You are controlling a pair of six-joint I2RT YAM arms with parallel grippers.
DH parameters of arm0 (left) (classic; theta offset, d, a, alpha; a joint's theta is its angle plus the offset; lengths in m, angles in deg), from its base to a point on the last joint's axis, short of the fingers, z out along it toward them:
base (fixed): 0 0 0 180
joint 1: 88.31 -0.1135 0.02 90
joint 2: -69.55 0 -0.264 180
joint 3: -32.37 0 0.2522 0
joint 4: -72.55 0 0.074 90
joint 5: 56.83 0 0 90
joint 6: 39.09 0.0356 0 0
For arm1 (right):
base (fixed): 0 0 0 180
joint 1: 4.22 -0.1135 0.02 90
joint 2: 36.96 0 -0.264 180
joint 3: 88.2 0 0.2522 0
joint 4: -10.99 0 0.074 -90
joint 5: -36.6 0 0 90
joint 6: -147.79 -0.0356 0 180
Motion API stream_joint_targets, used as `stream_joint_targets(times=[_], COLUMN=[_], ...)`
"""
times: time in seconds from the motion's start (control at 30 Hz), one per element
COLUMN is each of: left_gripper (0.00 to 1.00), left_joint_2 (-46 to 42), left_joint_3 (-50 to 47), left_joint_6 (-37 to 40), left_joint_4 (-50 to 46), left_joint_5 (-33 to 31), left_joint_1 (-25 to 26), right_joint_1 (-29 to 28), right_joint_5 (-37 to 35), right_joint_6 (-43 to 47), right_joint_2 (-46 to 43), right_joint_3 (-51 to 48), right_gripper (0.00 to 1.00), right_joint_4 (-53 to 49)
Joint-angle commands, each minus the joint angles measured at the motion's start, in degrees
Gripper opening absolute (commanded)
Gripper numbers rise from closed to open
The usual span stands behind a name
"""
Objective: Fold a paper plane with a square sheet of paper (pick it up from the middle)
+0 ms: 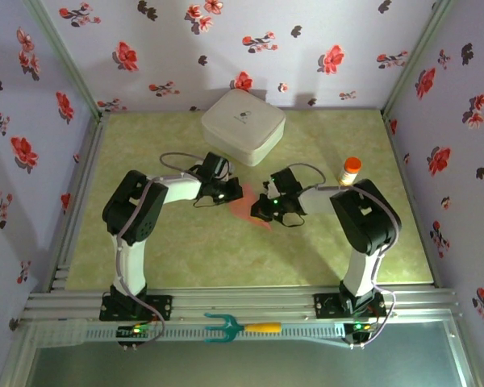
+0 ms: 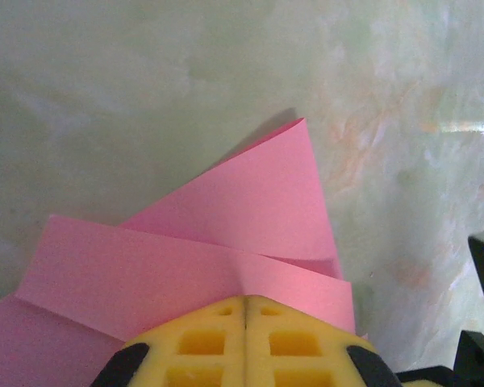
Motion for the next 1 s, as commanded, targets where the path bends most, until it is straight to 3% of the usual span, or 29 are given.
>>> stream_joint_targets(times=[0.0, 0.3, 0.43, 0.63, 0.8, 0.97], left_gripper=[0.01, 0.01, 0.01, 0.01, 0.01, 0.01], left_joint_2=[2.30, 2.45, 2.58, 1.95, 1.96, 2.15], left_joint_3=[-1.78, -1.88, -1.70, -2.21, -2.24, -1.88], left_joint_6=[0.86, 0.73, 0.56, 0.22, 0.15, 0.03], left_joint_4=[-2.39, -1.97, -1.82, -1.26, -0.96, -1.11], left_joint_5=[-2.03, -1.69, -1.25, -0.71, -0.18, -0.10], left_joint_1=[-0.95, -1.00, -0.99, -0.98, -0.98, -0.98], right_joint_1=[0.89, 4.41, 4.87, 5.23, 4.54, 2.60], right_joint_5=[1.66, 2.53, 3.95, -4.53, 0.54, -1.78], right_joint_6=[-0.57, -1.69, -2.49, -2.23, -3.49, -1.22], right_joint_2=[-3.17, -9.54, -11.62, -18.00, -12.61, -7.16], right_joint_3=[-4.76, -14.05, -13.62, -11.82, -7.01, -3.17], right_gripper=[0.03, 0.07, 0.09, 0.15, 0.08, 0.04], right_joint_4=[-0.34, 2.65, 3.61, -1.98, 2.13, -2.16])
